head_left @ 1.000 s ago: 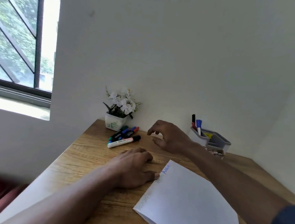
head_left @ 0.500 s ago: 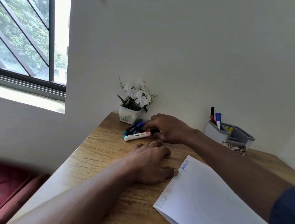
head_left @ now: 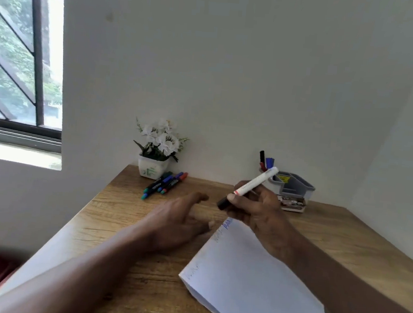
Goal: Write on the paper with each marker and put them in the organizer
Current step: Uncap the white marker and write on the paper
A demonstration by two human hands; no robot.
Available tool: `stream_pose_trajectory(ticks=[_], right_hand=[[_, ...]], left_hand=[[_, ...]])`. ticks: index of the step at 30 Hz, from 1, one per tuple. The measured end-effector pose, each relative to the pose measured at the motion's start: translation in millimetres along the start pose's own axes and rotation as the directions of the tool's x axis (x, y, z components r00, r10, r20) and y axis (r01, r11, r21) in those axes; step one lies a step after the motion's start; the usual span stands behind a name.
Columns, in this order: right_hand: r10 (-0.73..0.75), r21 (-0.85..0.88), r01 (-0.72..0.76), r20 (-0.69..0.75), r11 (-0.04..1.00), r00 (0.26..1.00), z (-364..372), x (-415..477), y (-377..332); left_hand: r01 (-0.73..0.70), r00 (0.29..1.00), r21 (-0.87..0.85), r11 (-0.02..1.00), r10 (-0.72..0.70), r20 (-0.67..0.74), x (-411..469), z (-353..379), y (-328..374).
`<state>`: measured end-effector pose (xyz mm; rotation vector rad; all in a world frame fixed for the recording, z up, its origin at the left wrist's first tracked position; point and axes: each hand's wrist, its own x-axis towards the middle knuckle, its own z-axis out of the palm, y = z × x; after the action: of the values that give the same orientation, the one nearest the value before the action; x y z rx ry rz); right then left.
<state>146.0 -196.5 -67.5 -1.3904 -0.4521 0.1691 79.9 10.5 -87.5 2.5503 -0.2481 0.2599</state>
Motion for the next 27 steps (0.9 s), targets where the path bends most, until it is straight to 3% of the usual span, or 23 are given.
stream_pose_trajectory(ticks=[3, 6, 10, 15, 21, 27], right_hand=[[0.053, 0.1, -0.051, -0.022, 0.994, 0.998, 6.6, -19.7, 5.4], [0.046, 0.032, -0.045, -0.039, 0.998, 0.998, 10.2, -25.5, 9.0], [0.072, 0.042, -0.071, -0.011, 0.997, 0.997, 12.2, -26.1, 15.1], [0.103, 0.113, -0.104, 0.014, 0.988, 0.995, 13.8, -26.1, 17.0], [0.165, 0.153, -0.179, 0.099, 0.972, 0.981, 8.6, -24.1, 15.7], [0.172, 0.176, -0.205, 0.182, 0.963, 0.968, 3.4, -25.5, 14.6]], left_hand=[[-0.138, 0.977, -0.144, 0.98, 0.111, -0.179, -4.2, -0.1, 5.3], [-0.238, 0.951, -0.257, 0.937, 0.171, -0.257, -8.2, 3.4, 14.5], [-0.286, 0.929, -0.235, 0.929, 0.208, -0.307, -12.7, 6.4, 20.8], [-0.296, 0.943, -0.321, 0.899, 0.223, -0.246, -12.2, 7.8, 22.3], [-0.183, 0.983, -0.543, 0.82, 0.141, -0.12, -12.7, 6.8, 21.1], [-0.088, 0.993, -0.611, 0.787, 0.114, 0.003, -14.5, 0.4, 13.6]])
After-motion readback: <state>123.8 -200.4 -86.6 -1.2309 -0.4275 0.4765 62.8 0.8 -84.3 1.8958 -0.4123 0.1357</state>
